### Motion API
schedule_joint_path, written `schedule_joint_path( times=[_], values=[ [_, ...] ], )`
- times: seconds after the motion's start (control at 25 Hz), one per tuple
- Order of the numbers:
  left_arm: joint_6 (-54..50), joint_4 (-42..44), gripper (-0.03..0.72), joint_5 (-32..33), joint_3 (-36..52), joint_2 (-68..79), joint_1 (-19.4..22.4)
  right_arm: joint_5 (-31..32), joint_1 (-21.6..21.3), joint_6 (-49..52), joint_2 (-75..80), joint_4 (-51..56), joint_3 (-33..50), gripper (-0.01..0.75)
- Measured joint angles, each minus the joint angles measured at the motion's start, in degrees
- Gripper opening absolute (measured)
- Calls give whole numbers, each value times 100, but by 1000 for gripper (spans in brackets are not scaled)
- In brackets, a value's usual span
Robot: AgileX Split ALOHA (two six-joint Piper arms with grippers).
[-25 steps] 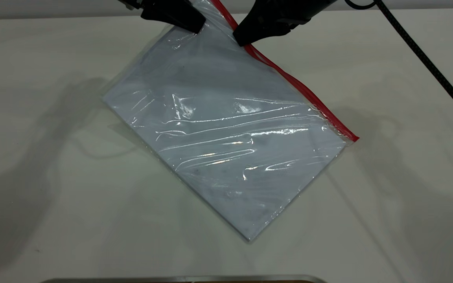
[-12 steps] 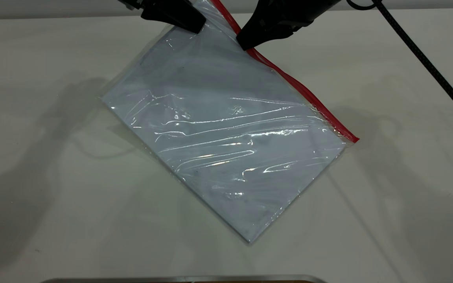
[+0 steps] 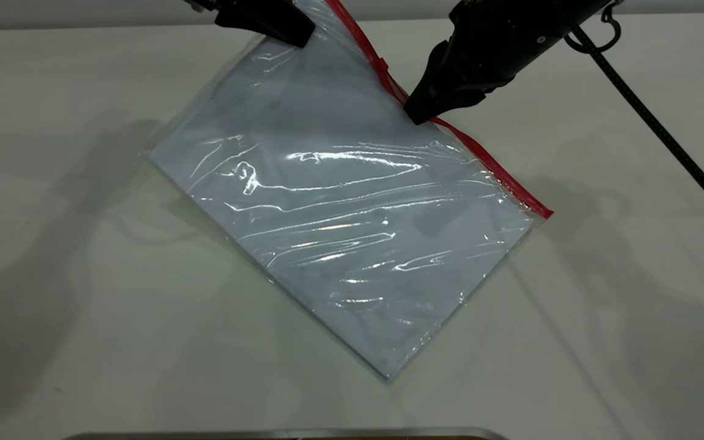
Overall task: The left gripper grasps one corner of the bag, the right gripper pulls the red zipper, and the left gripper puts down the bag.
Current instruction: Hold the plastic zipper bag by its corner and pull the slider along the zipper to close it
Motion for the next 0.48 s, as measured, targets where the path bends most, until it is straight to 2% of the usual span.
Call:
schedule_joint_path(
  times=[0.16,0.28,0.48],
  values=[
    [-81,6,53,37,0,0,0,-39,0,0,139,6,0,112],
    [-378,27,53,56,-4,0,0,-57,0,3,131,27,0,150],
    [-958,134,53,78,-4,-5,0,-26,0,15,-123,39,0,329]
  ],
)
